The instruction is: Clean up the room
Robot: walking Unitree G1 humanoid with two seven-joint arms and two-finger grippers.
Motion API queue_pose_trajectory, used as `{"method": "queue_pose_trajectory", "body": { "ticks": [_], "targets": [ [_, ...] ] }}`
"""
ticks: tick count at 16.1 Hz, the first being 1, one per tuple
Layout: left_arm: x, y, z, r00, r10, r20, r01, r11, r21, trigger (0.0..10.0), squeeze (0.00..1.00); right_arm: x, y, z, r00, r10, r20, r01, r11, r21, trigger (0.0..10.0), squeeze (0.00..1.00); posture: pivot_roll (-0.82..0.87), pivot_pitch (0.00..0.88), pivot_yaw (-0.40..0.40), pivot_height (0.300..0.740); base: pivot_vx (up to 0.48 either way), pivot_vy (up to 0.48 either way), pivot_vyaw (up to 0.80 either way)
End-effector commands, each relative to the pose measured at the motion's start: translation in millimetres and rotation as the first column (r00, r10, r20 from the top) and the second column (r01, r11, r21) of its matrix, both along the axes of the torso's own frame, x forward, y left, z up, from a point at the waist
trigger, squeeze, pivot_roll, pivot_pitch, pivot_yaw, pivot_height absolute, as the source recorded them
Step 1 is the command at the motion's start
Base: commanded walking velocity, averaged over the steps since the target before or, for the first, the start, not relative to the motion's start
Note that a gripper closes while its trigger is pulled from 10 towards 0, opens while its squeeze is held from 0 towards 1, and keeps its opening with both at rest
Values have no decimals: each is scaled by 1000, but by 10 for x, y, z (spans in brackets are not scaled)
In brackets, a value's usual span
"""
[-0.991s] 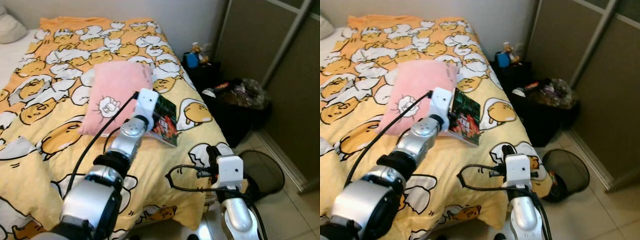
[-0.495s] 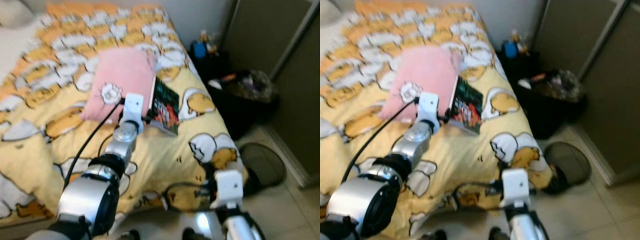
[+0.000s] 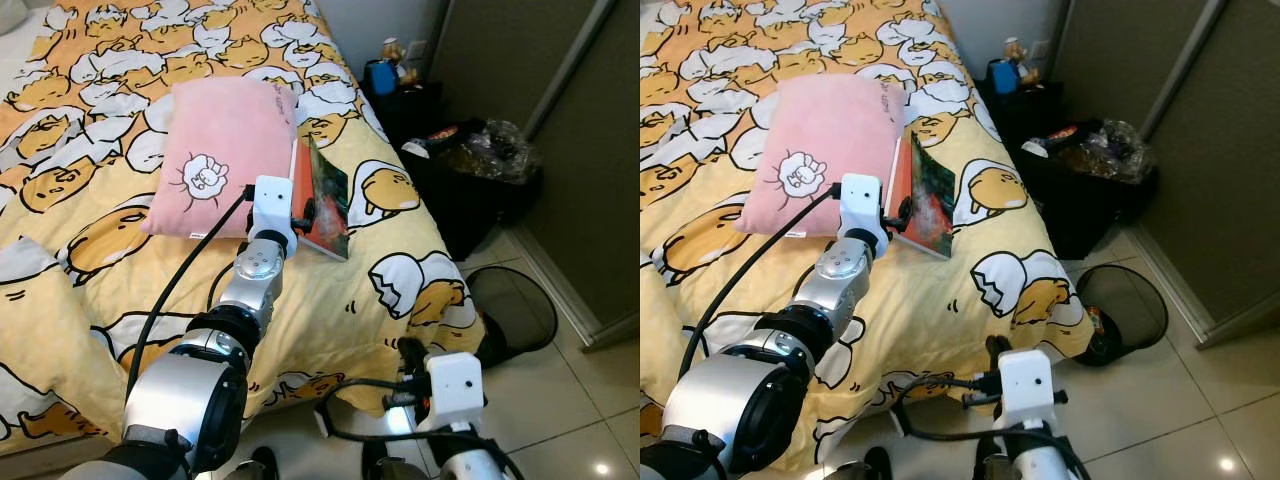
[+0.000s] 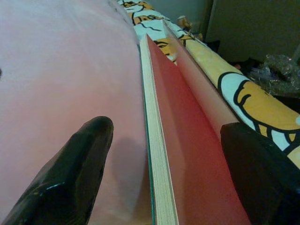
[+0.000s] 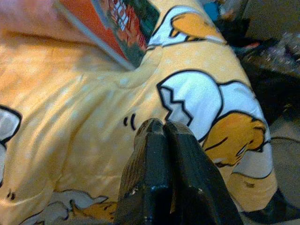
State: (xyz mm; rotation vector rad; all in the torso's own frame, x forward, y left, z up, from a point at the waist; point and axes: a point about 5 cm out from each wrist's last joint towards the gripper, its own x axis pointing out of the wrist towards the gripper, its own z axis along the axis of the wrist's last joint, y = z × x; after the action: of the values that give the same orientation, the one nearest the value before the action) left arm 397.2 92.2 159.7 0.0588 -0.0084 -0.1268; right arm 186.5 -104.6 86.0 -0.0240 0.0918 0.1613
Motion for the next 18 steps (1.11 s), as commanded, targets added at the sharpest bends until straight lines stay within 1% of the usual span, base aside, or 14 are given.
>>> {"method": "queue_pose_trajectory", "body": {
  "ticks": [1, 3, 4, 5, 7, 8, 9, 10, 11, 12, 14, 16, 18],
  "targets": [
    [-7, -13, -30, 1000, 6, -19, -6, 1000, -7, 10000, 0, -27, 71, 33, 1000, -1, -5, 2, 999, 42, 10000, 0, -234, 299, 28, 740, 0, 0, 0],
    [5, 51, -7, 999, 49, -3, -49, 999, 0, 10000, 0, -38, 73, 27, 1000, -2, -12, 2, 999, 41, 10000, 0, -236, 294, 32, 740, 0, 0, 0],
    [53, 219, 167, 985, 141, 101, -147, 988, 51, 10000, 0, -40, 80, 25, 1000, 1, -16, -1, 999, 42, 10000, 0, -237, 292, 34, 740, 0, 0, 0],
    [77, 301, 275, 975, 167, 147, -175, 983, 46, 10000, 0, -41, 85, 19, 1000, 4, -20, -3, 999, 42, 10000, 0, -235, 286, 36, 740, 0, 0, 0],
    [85, 274, 259, 986, 133, 101, -129, 991, -48, 10000, 0, -37, 86, 6, 1000, 9, -26, -8, 999, 44, 10000, 0, -222, 272, 37, 740, 0, 0, 0],
    [80, 226, 231, 991, 107, 75, -99, 991, -95, 10000, 0, -31, 90, 2, 1000, 12, -27, -11, 999, 45, 10000, 0, -219, 270, 35, 740, 0, 0, 0],
    [55, 116, 158, 998, 49, 48, -44, 993, -108, 10000, 0, -27, 105, -2, 999, 17, -30, -16, 999, 49, 10000, 0, -217, 268, 33, 740, 0, 0, 0],
    [44, 69, 125, 999, 21, 30, -17, 993, -120, 10000, 0, -26, 110, -3, 999, 19, -31, -18, 999, 50, 10000, 0, -217, 268, 33, 740, 0, 0, 0],
    [9, -31, 26, 1000, -21, -15, 19, 991, -135, 10000, 0, -34, 120, -2, 999, 23, -34, -22, 998, 52, 10000, 0, -223, 269, 31, 740, 0, 0, 0],
    [3, -46, 8, 999, -27, -23, 24, 990, -136, 10000, 0, -36, 120, -1, 999, 24, -35, -22, 998, 52, 10000, 0, -223, 269, 31, 740, 0, 0, 0],
    [-25, -49, -87, 998, 2, -59, -7, 996, -89, 10000, 0, -55, 121, -10, 999, 23, -42, -21, 998, 53, 10000, 0, -231, 280, 32, 740, 0, 0, 0],
    [-45, -53, -143, 997, 17, -73, -20, 999, -37, 10000, 0, -91, 122, -34, 998, 17, -58, -14, 998, 54, 10000, 0, -237, 287, 35, 740, 0, 0, 0],
    [-57, -77, -168, 997, 5, -83, -8, 999, -41, 10000, 0, -106, 128, -43, 998, 17, -64, -13, 998, 55, 10000, 0, -238, 294, 36, 740, 0, 0, 0]
  ]
}}
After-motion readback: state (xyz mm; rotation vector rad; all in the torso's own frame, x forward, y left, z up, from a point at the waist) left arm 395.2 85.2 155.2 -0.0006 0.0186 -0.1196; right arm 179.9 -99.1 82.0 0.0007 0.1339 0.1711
